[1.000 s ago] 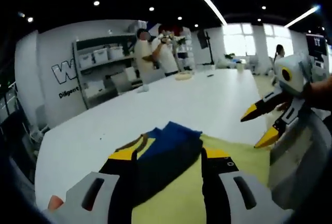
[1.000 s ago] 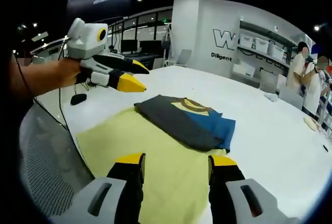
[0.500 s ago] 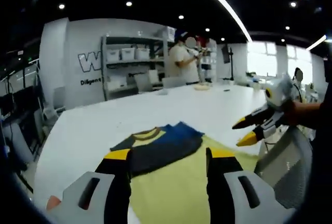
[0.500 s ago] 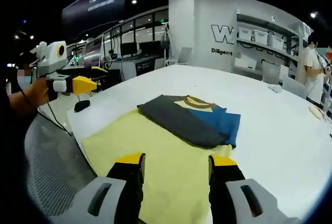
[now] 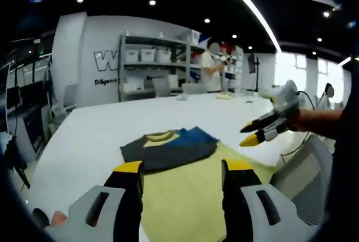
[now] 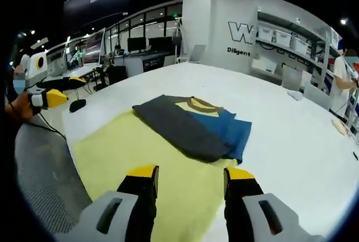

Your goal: Fold the garment on the visible template until the final outline fits inside the template.

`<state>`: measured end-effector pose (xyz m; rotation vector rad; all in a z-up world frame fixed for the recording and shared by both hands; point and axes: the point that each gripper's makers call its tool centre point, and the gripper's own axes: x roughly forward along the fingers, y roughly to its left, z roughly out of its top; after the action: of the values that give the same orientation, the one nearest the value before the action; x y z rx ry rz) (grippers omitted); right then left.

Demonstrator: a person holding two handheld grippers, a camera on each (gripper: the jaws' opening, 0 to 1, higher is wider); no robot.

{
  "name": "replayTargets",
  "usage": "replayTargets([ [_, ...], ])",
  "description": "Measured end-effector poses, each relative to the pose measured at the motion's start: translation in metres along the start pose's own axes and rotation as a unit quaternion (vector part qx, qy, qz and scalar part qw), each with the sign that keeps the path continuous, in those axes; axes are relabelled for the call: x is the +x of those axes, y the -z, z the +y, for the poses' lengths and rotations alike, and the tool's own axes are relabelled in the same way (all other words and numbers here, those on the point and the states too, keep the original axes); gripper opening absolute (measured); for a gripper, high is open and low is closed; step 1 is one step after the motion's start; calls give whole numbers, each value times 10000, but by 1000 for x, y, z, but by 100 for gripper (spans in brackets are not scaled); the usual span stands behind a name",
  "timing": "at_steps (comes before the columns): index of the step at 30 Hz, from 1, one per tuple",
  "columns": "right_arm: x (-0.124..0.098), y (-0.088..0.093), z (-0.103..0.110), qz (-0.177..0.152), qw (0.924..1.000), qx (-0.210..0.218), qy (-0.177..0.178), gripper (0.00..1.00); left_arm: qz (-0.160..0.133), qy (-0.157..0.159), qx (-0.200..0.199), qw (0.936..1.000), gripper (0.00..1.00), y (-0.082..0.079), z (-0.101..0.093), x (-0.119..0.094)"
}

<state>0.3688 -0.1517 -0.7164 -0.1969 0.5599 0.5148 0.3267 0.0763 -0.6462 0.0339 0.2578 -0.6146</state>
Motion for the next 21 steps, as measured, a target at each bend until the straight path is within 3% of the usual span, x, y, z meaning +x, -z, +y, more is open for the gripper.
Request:
replayTargets([
  [9,29,6,-22,89,9999,-80,-33,41,-28,-54,-85,9999,52,3,2,0],
  [21,71,30,-38,441,9986,208,-204,37,68,-21,-103,9999,51,8,1,1],
])
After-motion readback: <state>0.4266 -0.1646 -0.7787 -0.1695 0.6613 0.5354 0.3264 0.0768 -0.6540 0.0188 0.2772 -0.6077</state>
